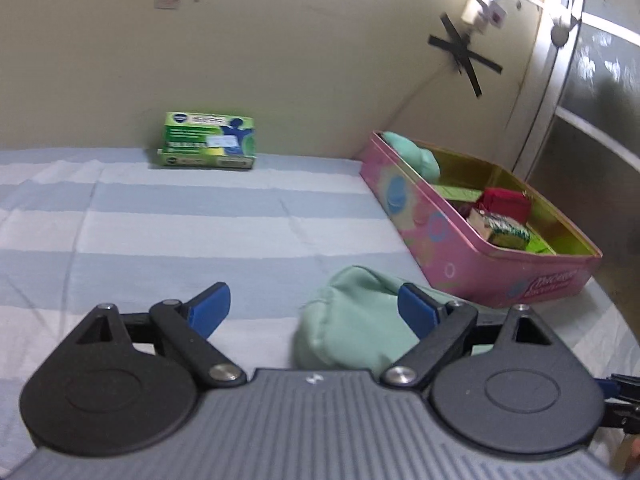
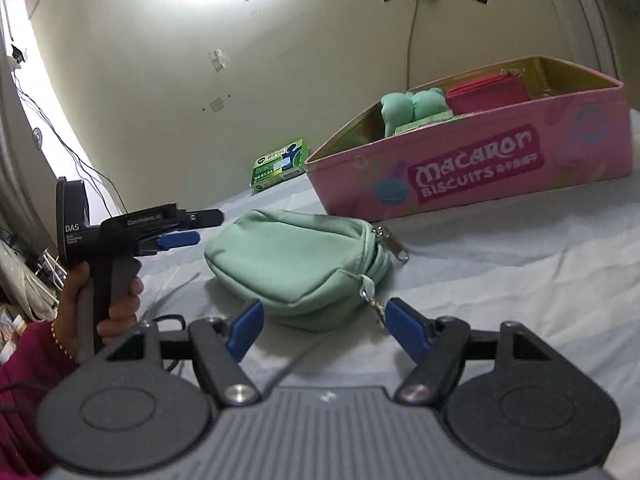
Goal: Organize objects
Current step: 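Lift the pouch with the right gripper and carry it over the pink tin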
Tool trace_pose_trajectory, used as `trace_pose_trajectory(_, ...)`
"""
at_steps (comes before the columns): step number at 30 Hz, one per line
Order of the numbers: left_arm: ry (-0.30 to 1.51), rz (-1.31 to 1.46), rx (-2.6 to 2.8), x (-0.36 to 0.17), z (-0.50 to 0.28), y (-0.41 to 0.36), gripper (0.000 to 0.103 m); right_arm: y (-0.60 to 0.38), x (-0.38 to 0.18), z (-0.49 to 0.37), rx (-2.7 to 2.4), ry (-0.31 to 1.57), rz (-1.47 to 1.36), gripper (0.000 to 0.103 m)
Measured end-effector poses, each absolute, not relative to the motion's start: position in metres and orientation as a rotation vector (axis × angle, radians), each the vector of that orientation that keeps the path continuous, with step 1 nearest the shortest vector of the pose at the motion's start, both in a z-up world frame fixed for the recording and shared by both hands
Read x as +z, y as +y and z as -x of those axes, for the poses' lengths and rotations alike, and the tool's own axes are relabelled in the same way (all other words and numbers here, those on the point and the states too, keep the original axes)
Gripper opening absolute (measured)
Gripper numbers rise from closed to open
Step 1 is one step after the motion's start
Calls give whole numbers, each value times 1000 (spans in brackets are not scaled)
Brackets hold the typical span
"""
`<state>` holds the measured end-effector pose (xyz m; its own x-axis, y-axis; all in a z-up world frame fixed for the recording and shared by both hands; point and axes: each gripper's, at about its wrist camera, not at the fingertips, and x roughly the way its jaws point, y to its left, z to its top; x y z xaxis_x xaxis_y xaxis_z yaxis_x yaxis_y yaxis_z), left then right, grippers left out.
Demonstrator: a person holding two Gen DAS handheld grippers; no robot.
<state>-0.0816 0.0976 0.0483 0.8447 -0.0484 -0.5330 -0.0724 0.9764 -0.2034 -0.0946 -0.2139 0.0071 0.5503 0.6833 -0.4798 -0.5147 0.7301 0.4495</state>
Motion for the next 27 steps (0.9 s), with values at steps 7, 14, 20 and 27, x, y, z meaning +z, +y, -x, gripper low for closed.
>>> trace_pose_trajectory(7,670,235,-7,23,71,72,80,-175,-3,88,696,661,-68,88)
trace_pose_trajectory(14,656,210,14,25,92,47,74,-186,-5,86,676,642,-74,76)
trace_pose_trajectory(20,642,170,-71,25,111,3,74,-239,-9,103,643,629,-130,73)
trace_pose_trajectory(27,551,143,-152,64,115,-34,72,-288,22,119,607,499,-227,71)
